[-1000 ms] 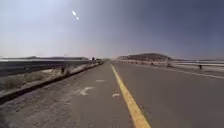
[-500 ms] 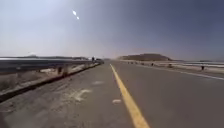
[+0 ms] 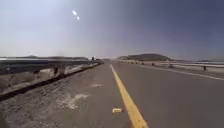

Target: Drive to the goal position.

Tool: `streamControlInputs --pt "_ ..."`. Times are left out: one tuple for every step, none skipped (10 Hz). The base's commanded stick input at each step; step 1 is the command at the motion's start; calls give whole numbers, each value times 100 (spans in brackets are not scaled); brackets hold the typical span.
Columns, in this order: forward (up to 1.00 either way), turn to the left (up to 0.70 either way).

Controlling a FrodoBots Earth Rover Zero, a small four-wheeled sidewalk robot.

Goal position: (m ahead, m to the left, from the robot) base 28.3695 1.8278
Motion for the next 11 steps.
streamControlInputs --pt "50 0" --pt "50 0" --pt "50 0" --pt "50 0" --pt "50 0" --pt "50 0" --pt "50 0" --pt "50 0" --pt "50 0" --pt "50 0" --pt "50 0"
